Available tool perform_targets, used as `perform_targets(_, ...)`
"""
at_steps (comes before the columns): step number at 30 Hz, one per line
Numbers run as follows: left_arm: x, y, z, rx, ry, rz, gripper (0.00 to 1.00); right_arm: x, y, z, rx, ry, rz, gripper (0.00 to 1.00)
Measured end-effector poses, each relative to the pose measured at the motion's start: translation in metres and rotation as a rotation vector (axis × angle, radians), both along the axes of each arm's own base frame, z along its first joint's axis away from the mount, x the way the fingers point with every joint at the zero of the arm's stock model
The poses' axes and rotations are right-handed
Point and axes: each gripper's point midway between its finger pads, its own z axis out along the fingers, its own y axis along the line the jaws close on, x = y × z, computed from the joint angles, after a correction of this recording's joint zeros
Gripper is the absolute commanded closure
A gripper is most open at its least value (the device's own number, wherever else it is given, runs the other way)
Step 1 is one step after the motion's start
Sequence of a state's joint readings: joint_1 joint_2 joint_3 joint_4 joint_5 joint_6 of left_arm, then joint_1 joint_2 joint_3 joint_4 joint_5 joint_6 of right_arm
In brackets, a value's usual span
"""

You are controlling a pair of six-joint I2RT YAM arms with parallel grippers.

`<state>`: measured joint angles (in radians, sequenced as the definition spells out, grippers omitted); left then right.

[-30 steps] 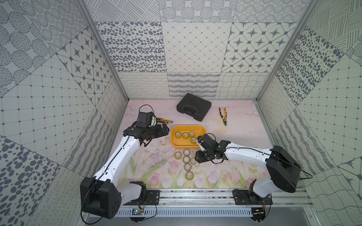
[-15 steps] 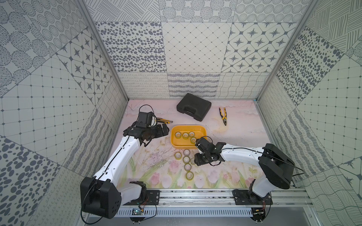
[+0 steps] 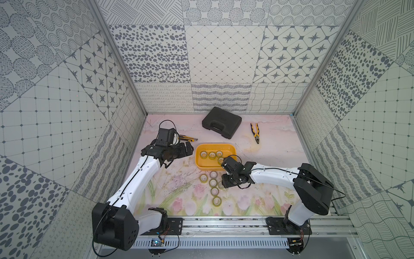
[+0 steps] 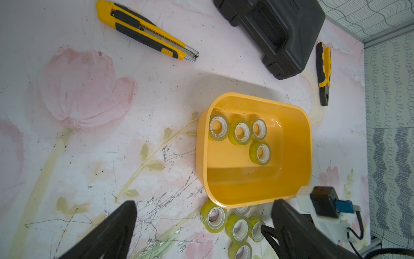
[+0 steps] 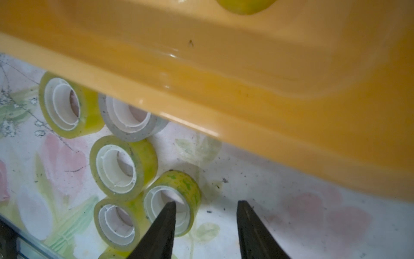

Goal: Put the transparent tape into the storage box
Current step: Pick up the tape at the center of the board.

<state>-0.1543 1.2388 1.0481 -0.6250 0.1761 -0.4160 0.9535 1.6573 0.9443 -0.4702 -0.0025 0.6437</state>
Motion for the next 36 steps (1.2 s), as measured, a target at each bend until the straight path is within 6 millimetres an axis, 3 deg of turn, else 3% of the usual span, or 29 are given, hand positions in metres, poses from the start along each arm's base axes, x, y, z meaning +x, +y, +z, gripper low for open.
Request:
perform_targets(10, 0.000, 0.000, 0.000, 0.000, 0.000, 0.000, 0.01, -0.002, 0.001, -0.011, -0.098, -0.026, 0.016, 0.57)
perform_targets(18, 0.000, 0.000, 0.000, 0.000, 0.000, 0.000, 0.01, -0.002, -0.008, -0.012, -0.137, -0.046, 0.008, 0.85)
perform_targets(21, 0.000, 0.000, 0.000, 0.000, 0.000, -0.001, 0.01, -0.003, -0.013, -0.006, -0.138, -0.058, 0.005, 0.90)
perform_targets(24, 0.000, 0.000, 0.000, 0.001, 0.000, 0.000, 0.01, -0.002, -0.017, 0.007, -0.127, -0.076, -0.001, 0.90)
perform_targets(29, -0.001, 0.001, 0.003, 0.001, -0.011, 0.002, 0.01, 0.007, -0.021, 0.049, -0.075, -0.143, -0.008, 0.90)
perform_targets(36, -0.003, 0.002, 0.013, 0.000, -0.044, 0.004, 0.01, 0.056, -0.016, 0.110, 0.017, -0.249, -0.051, 0.90)
